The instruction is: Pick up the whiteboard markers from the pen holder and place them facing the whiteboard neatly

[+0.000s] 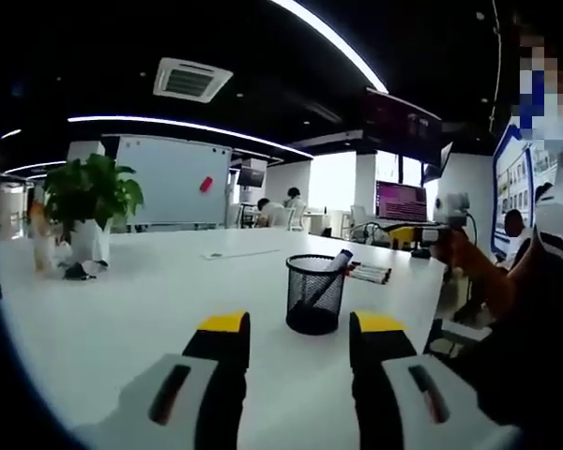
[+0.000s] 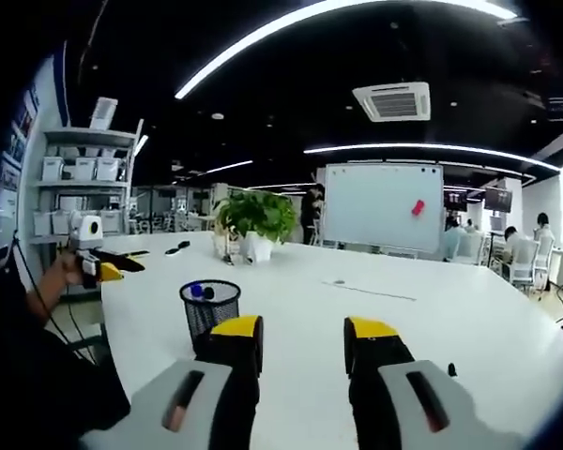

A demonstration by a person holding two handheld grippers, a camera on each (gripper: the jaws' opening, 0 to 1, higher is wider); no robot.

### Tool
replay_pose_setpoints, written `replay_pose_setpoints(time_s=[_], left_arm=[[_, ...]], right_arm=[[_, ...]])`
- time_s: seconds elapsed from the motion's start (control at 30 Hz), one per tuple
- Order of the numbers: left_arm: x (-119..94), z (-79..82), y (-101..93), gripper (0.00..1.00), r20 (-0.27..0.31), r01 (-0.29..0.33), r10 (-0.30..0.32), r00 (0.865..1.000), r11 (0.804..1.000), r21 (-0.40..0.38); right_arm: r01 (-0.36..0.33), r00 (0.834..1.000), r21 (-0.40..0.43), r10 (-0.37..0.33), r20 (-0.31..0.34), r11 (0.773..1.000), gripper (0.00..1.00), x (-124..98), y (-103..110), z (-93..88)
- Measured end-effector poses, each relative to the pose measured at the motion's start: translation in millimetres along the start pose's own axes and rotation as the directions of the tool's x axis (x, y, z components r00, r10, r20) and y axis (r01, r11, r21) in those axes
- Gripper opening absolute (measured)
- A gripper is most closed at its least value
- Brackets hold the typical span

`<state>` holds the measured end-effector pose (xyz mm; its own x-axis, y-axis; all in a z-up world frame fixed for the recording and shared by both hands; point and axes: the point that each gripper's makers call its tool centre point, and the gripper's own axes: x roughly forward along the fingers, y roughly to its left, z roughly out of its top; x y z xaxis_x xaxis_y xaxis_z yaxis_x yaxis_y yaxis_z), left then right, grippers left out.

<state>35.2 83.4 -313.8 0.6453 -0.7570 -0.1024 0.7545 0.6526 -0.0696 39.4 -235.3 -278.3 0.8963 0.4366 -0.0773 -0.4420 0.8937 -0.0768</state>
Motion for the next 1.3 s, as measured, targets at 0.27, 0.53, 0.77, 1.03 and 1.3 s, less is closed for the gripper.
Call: replay_pose_setpoints(time_s=[0.27,0.53,0.77,1.03,1.3], left_arm=[[1.2,0.0,-16.3,0.5,0.016,0.101,-0.1,0.995,0.994,-0.039],[0.1,2.3,0.2,0.44,0.019,0.001,-0.001,1.0,1.0,-0.015],[2.0,1.7,-5.4,0.44,0.005,0.022,-0.022,1.0,1.0,0.008],[1.8,-13.1,-4.2,0.43,-0.081,0.008,-0.001,0.997,0.997,0.081],[-1.1,-8.0,-4.6,0.43,-0.058,0.01,-0.008,0.998,0.999,0.048]], right_arm=[[-0.074,0.997,-0.07,0.075,0.014,0.995,0.31,10.5,21.2,10.0],[-0.15,0.988,-0.075,0.152,0.015,0.986,0.26,21.8,43.1,12.9],[-0.214,0.977,-0.106,0.214,-0.009,0.971,0.26,31.6,62.1,15.4],[-0.261,0.965,-0.162,0.254,-0.063,0.952,0.25,45.7,76.7,13.7],[-0.278,0.959,-0.16,0.264,-0.102,0.947,0.25,59.6,79.4,0.1]])
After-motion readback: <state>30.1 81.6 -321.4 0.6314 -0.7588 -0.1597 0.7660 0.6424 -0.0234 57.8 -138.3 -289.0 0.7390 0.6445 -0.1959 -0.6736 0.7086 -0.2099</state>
